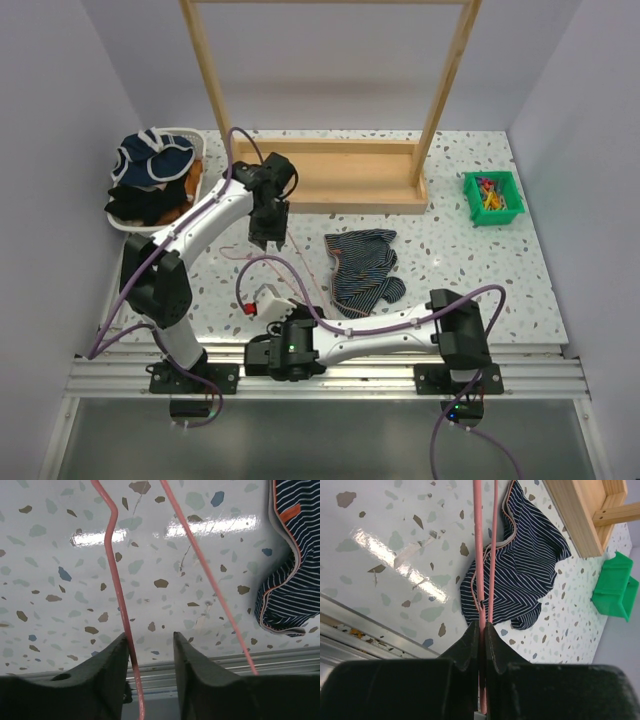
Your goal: Remove the underwear clipped to the hanger
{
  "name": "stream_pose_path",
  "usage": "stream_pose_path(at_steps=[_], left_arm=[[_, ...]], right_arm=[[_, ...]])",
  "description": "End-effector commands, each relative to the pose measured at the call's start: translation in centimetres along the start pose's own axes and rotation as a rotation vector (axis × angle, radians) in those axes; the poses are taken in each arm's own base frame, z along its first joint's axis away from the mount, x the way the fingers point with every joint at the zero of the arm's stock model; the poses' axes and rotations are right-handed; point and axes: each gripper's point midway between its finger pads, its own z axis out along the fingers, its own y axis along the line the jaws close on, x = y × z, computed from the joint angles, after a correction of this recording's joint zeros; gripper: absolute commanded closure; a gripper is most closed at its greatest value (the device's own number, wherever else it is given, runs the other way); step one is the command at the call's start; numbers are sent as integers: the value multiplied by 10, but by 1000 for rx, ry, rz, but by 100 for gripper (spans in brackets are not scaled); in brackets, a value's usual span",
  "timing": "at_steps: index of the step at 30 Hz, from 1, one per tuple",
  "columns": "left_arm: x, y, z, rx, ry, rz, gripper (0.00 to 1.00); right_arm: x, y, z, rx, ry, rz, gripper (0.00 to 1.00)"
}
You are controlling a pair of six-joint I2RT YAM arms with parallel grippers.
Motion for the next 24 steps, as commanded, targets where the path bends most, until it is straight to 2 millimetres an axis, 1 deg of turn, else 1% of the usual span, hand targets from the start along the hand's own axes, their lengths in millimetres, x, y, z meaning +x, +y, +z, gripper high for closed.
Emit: stream_pose_path(at_steps=[1,2,3,6,9,10,12,13,14,15,16,17,18,19,20,21,22,23,24], left_arm=[[-20,-10,-35,64,-114,-14,54],[-22,-10,-40,68,-131,-18,19],[-26,-11,-45,77,-152,-21,0],[-41,-13,-62,103,-218,-41,0],[-62,-16,-91,164,-311,-82,0],[-71,-20,-106,206,-350,-92,0],[-88,-15,-129,241,-428,-140,0],[-95,-22,-147,305,-464,-145,0],[-102,-17,-161,335,-508,-173,0],[-113,-19,-177,375,-570,-182,0],[-116,-21,-188,418,-596,-185,0],[-130,-11,-231,499,-741,-238,0],[-130,-10,-229,496,-736,-239,0],[-131,-7,-240,509,-775,-248,0],[-127,-1,-261,527,-838,-262,0],[-130,1,-272,537,-893,-269,0],[-129,6,-283,534,-943,-282,0],[-121,11,-305,552,-1010,-284,0],[-120,15,-313,555,-1054,-292,0]], right_arm=[[-23,-10,-20,-95,-74,129,100],[-24,-12,-22,-107,-78,137,100],[-25,-15,-26,-123,-81,156,100],[-26,-16,-31,-168,-84,185,100],[-27,-20,-38,-216,-89,202,100],[-26,-21,-41,-231,-93,207,100],[-25,-21,-45,-273,-93,195,100],[-23,-19,-45,-287,-94,191,100],[-21,-20,-49,-322,-96,185,100],[-16,-19,-48,-327,-91,179,100],[-15,-21,-49,-337,-94,188,100],[-11,-40,-56,-341,-107,254,100],[-9,-39,-55,-339,-103,249,100],[-7,-47,-56,-327,-105,257,100],[-6,-56,-58,-317,-106,299,100],[-5,-72,-58,-297,-103,343,100],[-6,-84,-59,-288,-92,379,100],[1,-94,-57,-272,-54,410,100],[1,-117,-50,-248,-30,493,100]])
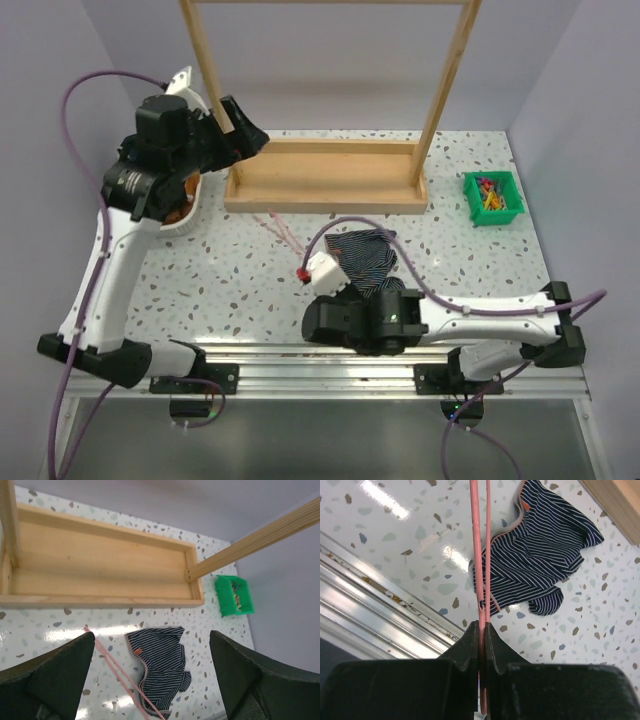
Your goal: Remove the underwear clipped to the hanger
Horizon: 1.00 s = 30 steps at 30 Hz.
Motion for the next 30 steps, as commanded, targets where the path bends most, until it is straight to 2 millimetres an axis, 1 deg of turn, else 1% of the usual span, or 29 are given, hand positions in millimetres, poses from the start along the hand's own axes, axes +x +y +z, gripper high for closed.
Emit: stream_pose_path(at_steps=[1,2,3,4,5,6,7,8,9,10,11,12,13,14,15,16,17,18,19,20,21,22,23,24,25,27,28,29,30], left_arm=[[-53,-31,-61,134,-288,-22,0],[-57,-31,-69,138,-317,-23,0],[-58,-27,-73,128,-344,-30,0],[-62,-27,-89,134,-384,-32,0],[-61,-27,-94,140,-395,-25,0],[-55,-22,-90,136,-387,-24,0],[-53,-23,-98,150,-395,-24,0],[-51,-23,-99,157,-398,-23,0],[-39,-18,-91,155,-364,-20,0],[-36,-17,-94,160,-366,-20,0],[-31,-19,-93,183,-351,-13,0],[-17,-18,-85,202,-306,-3,0],[-12,-17,-87,214,-299,0,0],[-7,-16,-85,219,-286,1,0],[4,-14,-80,228,-256,8,0],[7,-14,-83,238,-256,15,0],[14,-9,-80,228,-239,15,0],[17,-8,-81,231,-238,15,0],[18,-8,-87,241,-248,17,0],[20,-6,-88,240,-249,19,0],[25,-2,-85,228,-241,16,0],[27,-1,-88,230,-245,18,0],[31,3,-87,220,-234,18,0],[32,4,-87,216,-233,17,0],[35,5,-88,215,-229,17,0],[39,7,-87,213,-216,18,0],[40,8,-86,213,-210,20,0],[42,9,-86,208,-205,19,0],[42,9,-86,210,-205,19,0]], right_arm=[[-19,-56,-15,37,2,264,100],[-22,-65,-13,26,6,304,100],[-27,-90,-5,56,6,386,100],[-42,-96,-12,-7,-43,464,100],[-51,-109,-14,-14,-73,465,100],[-68,-129,-19,1,-118,519,100],[-80,-132,-19,-17,-135,526,100],[-91,-138,-21,-26,-154,502,100],[-110,-155,-28,-21,-201,534,100],[-119,-158,-20,-18,-196,526,100],[-128,-171,-18,-22,-205,535,100],[-144,-181,-22,-31,-242,559,100],[-154,-187,-19,-52,-258,574,100],[-159,-195,-5,-72,-242,591,100],[-173,-202,-10,-90,-278,602,100],[-184,-207,-11,-98,-309,608,100],[-188,-214,1,-85,-300,613,100],[-202,-216,-7,-127,-338,619,100],[-210,-220,-4,-138,-351,626,100],[-215,-230,-2,-137,-364,637,100],[-226,-232,-1,-166,-383,642,100],[-231,-240,1,-155,-397,655,100],[-234,-248,2,-156,-403,676,100],[-241,-254,8,-157,-411,689,100],[-244,-256,9,-172,-415,696,100],[-250,-268,15,-160,-424,721,100],[-251,-270,18,-164,-419,737,100],[-254,-277,15,-151,-433,748,100],[-254,-281,18,-142,-431,755,100]])
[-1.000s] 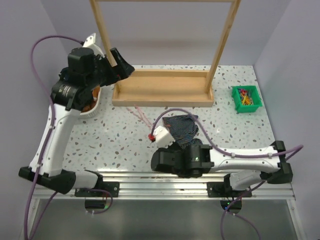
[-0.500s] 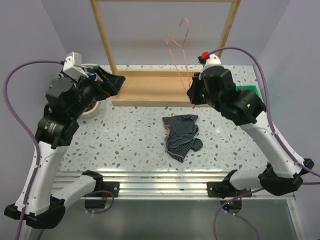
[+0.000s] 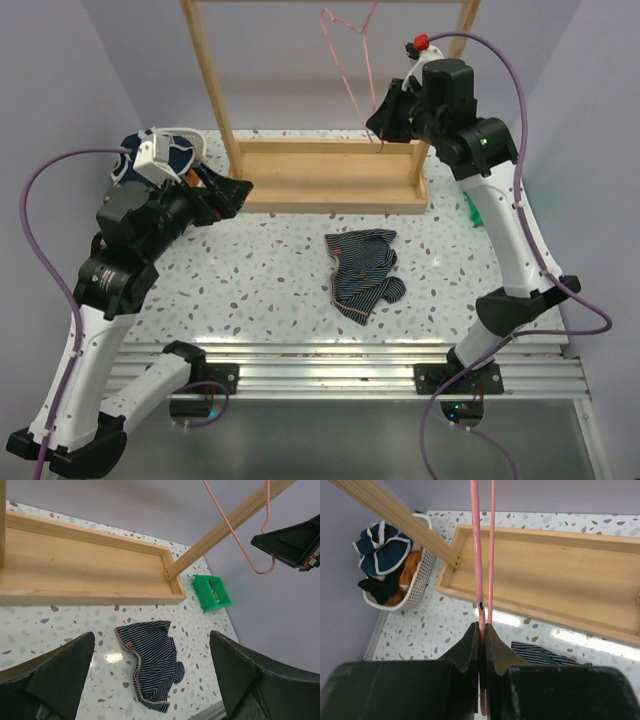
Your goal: Remove the underwear clipped to the hanger
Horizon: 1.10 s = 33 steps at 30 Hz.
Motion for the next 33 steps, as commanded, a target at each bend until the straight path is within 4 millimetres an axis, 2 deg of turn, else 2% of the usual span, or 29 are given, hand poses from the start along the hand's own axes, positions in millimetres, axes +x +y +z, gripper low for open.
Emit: stream_pose_path(at_steps=[1,3,11,12,14,15,16,17,18,19,20,21,22,23,24,25,26,27,28,29,32,33], left_arm=[[2,-2,2,21,5,18,0],[4,0,3,19,11,20,0],[12,5,7,12,32,18,0],[13,5,8,12,35,19,0],[14,6,10,11,42,19,0],[15,6,10,9,46,19,0],[15,6,10,9,44,21,0],[14,5,9,12,41,23,0],[14,5,9,14,42,24,0],[14,5,10,14,42,32,0],[16,7,10,10,48,37,0],[20,9,12,10,63,43,0],[24,10,14,14,79,59,0],[33,15,18,11,108,69,0],[44,12,21,43,160,76,0],[58,19,32,46,224,96,0],[75,25,38,45,282,91,0],[87,27,43,62,327,86,0],[99,31,51,58,365,83,0],[108,33,57,68,372,89,0],[132,24,76,102,402,142,0],[158,21,88,91,461,179,0]], right_arm=[[-31,14,-5,-72,-82,28,100],[-36,11,-3,-63,-89,39,100],[-11,-13,-3,50,-5,45,100],[-7,-17,-5,69,4,45,80],[1,-22,-17,80,14,33,60],[0,-20,-22,69,3,28,40],[3,-21,-27,70,3,18,29],[15,-27,-30,84,25,16,19],[15,-27,-46,77,7,12,12],[23,-30,-54,80,19,5,1],[54,-43,-47,111,98,2,2],[65,-47,-63,115,109,0,2],[82,-59,-64,155,139,-11,1],[124,-79,-58,210,238,-10,2],[140,-87,-64,229,259,-7,1],[147,-94,-75,247,236,5,2],[160,-100,-78,265,249,16,1],[195,-113,-76,292,324,26,1],[208,-115,-77,296,347,49,1],[235,-123,-76,310,419,56,1],[256,-138,-82,382,427,97,1],[255,-139,-81,383,404,104,1]])
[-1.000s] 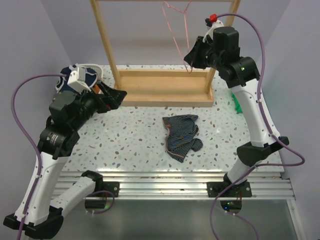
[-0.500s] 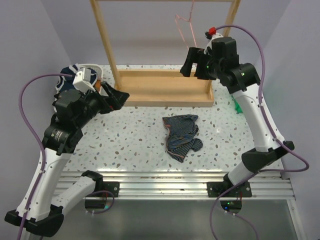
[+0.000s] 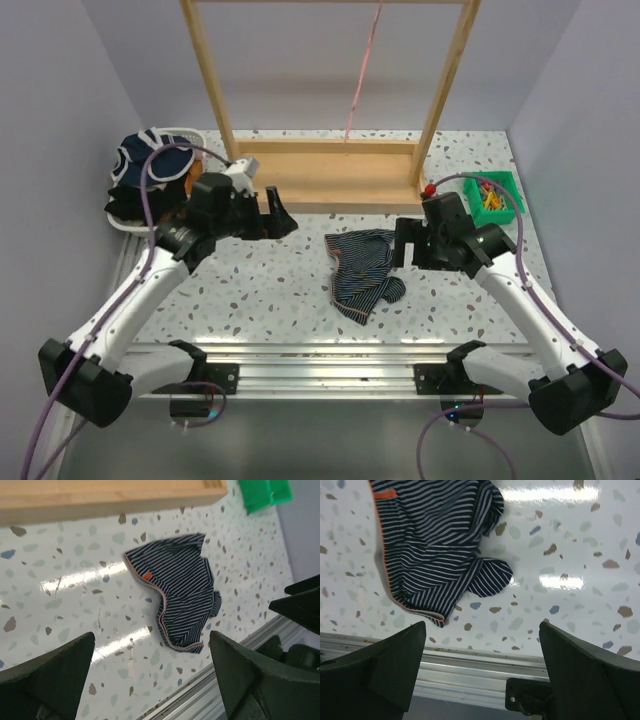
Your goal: Remove the underwear clipped to the hanger
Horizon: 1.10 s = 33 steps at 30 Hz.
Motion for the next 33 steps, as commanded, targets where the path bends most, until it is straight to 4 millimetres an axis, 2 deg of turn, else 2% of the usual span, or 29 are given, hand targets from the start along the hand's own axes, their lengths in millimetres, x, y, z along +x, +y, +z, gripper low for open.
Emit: stream_pose_path(at_steps=[1,2,3,4,5,6,7,8,9,12,13,14,15,17,18,20,21,24,30,31,32,33], left_arm=[[22,-27,40,66,59,154,0],[26,-37,51,83,80,176,0],[44,-30,77,43,151,190,0],[60,-44,87,48,190,242,0],[54,-57,96,48,178,274,1],[71,-60,114,16,209,316,0],[74,-67,122,19,209,337,0],[68,-79,130,35,185,345,0],[85,-80,145,16,220,367,0],[95,-94,167,2,227,404,0],[118,-97,178,-2,269,442,0],[120,-105,185,5,263,458,0],[139,-103,196,-20,288,489,0],[147,-109,207,-21,286,513,0],[160,-105,215,-38,303,528,0],[167,-105,224,-37,301,537,3],[177,-100,230,-43,321,544,10],[192,-91,238,-49,355,564,19],[221,-69,245,-60,398,595,19],[223,-66,246,-67,399,599,24],[224,-63,245,-73,402,599,49],[221,-61,243,-89,395,605,66]], right_arm=[[-3,-8,0,38,-66,91,1],[-3,-9,-1,39,-72,96,1],[-4,-8,-1,40,-71,101,1],[-1,-10,-2,53,-55,97,1],[-4,-11,-4,63,-59,108,2],[-4,-13,-6,76,-58,119,1],[-2,-17,-8,102,-53,136,2],[-5,-18,-12,107,-66,151,1],[-1,-22,-17,127,-65,168,1],[-6,-29,-29,158,-113,220,2],[-6,-31,-36,161,-129,240,1],[-7,-31,-41,154,-142,246,2],[-8,-32,-44,153,-148,249,1],[-10,-33,-52,150,-167,256,1],[-10,-33,-55,149,-168,259,1],[-14,-31,-61,136,-185,263,1],[-15,-31,-63,134,-193,267,1],[-21,-31,-72,129,-223,277,1],[-30,-30,-80,126,-248,268,1],[-30,-30,-79,125,-247,265,1],[-31,-30,-80,124,-251,261,1],[-32,-29,-80,123,-249,257,1]])
